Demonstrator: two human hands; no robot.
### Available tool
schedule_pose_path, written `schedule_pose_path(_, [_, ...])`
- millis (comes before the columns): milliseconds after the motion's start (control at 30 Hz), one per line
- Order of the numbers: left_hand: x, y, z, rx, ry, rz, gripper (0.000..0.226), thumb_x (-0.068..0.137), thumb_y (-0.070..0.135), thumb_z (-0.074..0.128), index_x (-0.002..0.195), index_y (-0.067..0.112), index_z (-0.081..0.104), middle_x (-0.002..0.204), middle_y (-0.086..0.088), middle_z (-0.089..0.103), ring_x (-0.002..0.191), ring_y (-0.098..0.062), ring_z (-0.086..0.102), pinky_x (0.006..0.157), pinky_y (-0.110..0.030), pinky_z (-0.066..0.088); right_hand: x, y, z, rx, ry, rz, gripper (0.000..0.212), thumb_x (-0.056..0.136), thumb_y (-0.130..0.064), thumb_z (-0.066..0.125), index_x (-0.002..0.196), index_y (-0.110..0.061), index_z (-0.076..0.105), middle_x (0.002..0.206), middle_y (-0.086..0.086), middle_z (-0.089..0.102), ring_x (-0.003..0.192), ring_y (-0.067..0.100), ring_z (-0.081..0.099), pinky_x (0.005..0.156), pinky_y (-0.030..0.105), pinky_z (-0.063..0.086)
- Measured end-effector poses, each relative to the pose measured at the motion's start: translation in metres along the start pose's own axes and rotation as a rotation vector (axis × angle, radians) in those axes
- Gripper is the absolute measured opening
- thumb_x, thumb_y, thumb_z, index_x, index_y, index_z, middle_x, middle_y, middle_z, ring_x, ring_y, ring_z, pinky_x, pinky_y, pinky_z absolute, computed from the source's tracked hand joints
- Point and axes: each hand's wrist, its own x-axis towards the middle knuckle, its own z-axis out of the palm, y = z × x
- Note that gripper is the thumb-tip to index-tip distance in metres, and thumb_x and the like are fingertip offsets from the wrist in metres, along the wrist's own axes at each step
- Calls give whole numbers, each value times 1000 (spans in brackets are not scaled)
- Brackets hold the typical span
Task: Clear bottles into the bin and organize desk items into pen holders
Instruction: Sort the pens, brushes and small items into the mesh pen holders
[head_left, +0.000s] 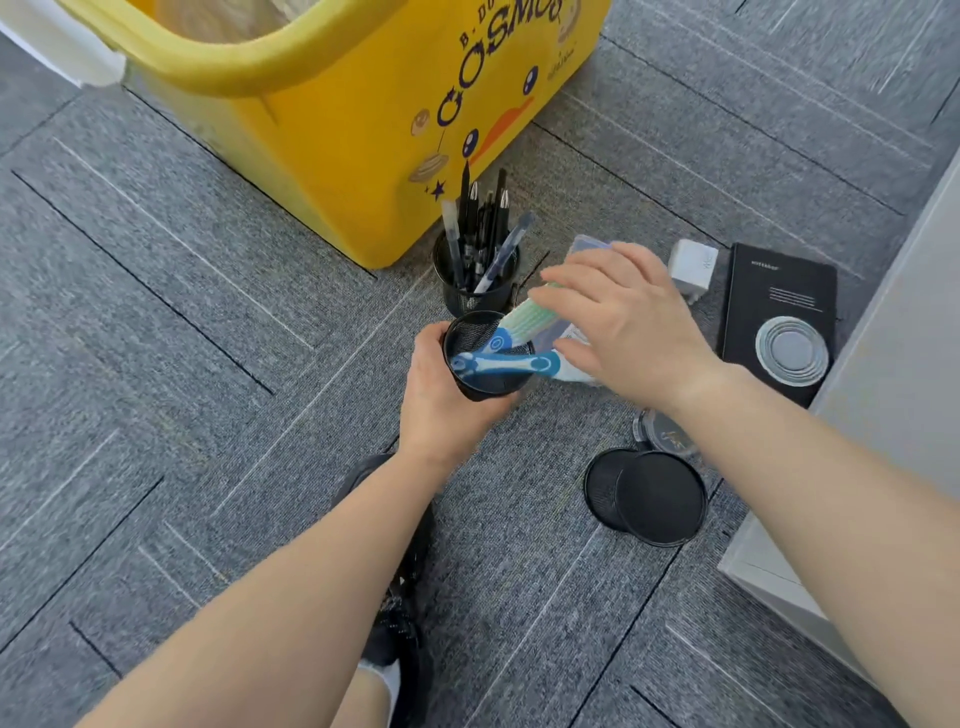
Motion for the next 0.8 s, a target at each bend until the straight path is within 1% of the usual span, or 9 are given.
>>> schedule_pose_path(133, [3,2,1,-21,14,-1,93,55,39,87,129,24,33,123,5,50,114,-10,52,98,-29,45,-11,4,1,119,2,165,56,81,-43,56,135,-26,50,145,0,46,134,26,39,111,44,23])
schedule_pose_path(233, [3,6,4,-50,28,-7,90,57,33,88,128,23,34,122,4,50,111,-7,52,92,-18,40,-16,5,1,504,-78,590,69,86,-49,59,145,-27,31,153,1,30,141,24,26,115,44,22])
schedule_pose_path(300, [3,7,5,-61,40,-3,89,57,29,89,127,22,34,121,3,49,109,-6,52,90,-14,38,-19,8,2,899,-231,909,82,80,-52,67,145,-23,28,149,0,33,136,21,35,109,39,30])
schedule_pose_path(333, [4,6,5,-56,43,1,88,58,29,89,127,22,34,121,3,49,110,-7,51,92,-16,39,-22,8,4,995,-378,991,84,78,-52,70,144,-21,30,147,0,37,132,19,40,105,35,34])
schedule_pose_path(400, [4,2,6,-35,40,-5,90,58,29,88,129,22,33,125,2,47,115,-10,49,100,-24,41,-34,4,11,882,-656,949,79,76,-43,74,141,-18,37,141,1,44,124,19,47,97,29,35])
schedule_pose_path(433, [4,0,5,-22,36,-16,93,59,31,88,133,22,31,130,1,45,121,-12,46,105,-29,39,-40,2,18,776,-697,901,75,75,-38,76,139,-18,42,140,2,44,123,21,47,97,29,36])
schedule_pose_path(567, [1,-5,4,33,5,-29,107,65,35,85,147,23,18,150,2,26,139,-14,27,116,-33,24,-49,-14,35,578,-632,816,68,75,-36,77,135,-26,47,136,4,38,127,28,37,105,41,35])
schedule_pose_path(700, [0,-5,4,57,0,-22,103,65,35,85,145,22,22,146,1,28,136,-14,29,115,-34,27,-43,-20,47,464,-585,810,54,80,-35,72,127,-21,49,127,7,43,119,29,41,96,42,39])
schedule_pose_path(800, [2,-5,6,2,61,-37,100,65,30,86,143,20,23,142,0,28,134,-15,31,114,-36,30,-44,-22,46,585,-509,813,40,80,-33,70,111,-26,47,112,5,52,103,29,51,87,41,45])
